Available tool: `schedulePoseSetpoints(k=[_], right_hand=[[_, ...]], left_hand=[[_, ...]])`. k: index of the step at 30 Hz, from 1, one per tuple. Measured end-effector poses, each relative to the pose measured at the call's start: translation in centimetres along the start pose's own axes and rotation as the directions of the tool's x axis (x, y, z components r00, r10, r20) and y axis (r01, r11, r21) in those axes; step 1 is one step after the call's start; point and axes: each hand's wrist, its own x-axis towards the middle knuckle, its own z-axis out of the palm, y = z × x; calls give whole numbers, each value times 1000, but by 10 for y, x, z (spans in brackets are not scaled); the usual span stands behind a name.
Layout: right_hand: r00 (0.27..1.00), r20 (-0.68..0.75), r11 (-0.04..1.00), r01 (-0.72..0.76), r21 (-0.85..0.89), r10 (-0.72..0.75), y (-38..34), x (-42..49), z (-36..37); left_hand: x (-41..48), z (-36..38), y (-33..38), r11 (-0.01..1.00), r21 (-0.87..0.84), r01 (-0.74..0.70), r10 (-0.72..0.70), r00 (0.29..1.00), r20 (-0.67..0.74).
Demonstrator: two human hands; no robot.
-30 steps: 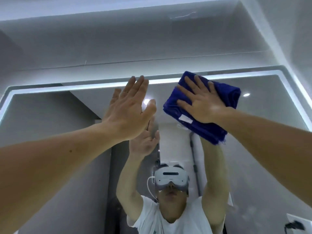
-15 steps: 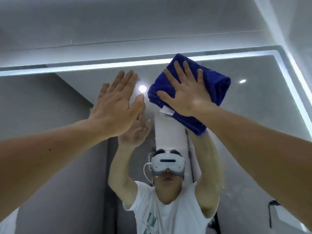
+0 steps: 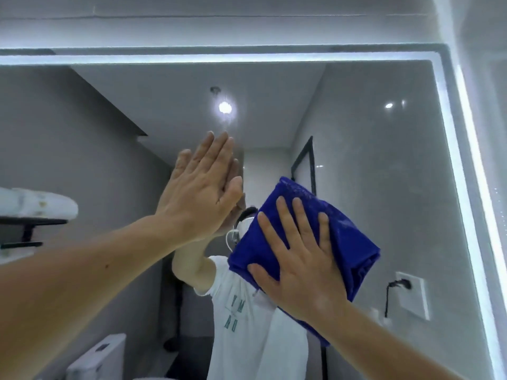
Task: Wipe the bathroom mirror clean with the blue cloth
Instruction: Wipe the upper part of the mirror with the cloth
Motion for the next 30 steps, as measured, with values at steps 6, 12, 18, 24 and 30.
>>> schedulePoseSetpoints(k=[6,12,18,24,30], right_hand=[[988,90,992,123,0,-122,-11,-60,10],[980,66,979,191,-71,-187,15,27,-14],[987,-47,987,-158,-32,156,29,179,-35],[920,-109,926,-378,15,377,7,220,-35],[947,-143,957,-291,7,289,-29,153,-22]], left_hand=[[-14,-4,8,1000,7,3,-3,1000,18],[6,-4,2,999,-22,-27,27,1000,8],[25,-10,-23,999,-32,-43,41,997,-66],[17,-26,-65,999,-34,-35,31,993,-114],[-1,-21,-75,997,-81,-10,1,995,-103]])
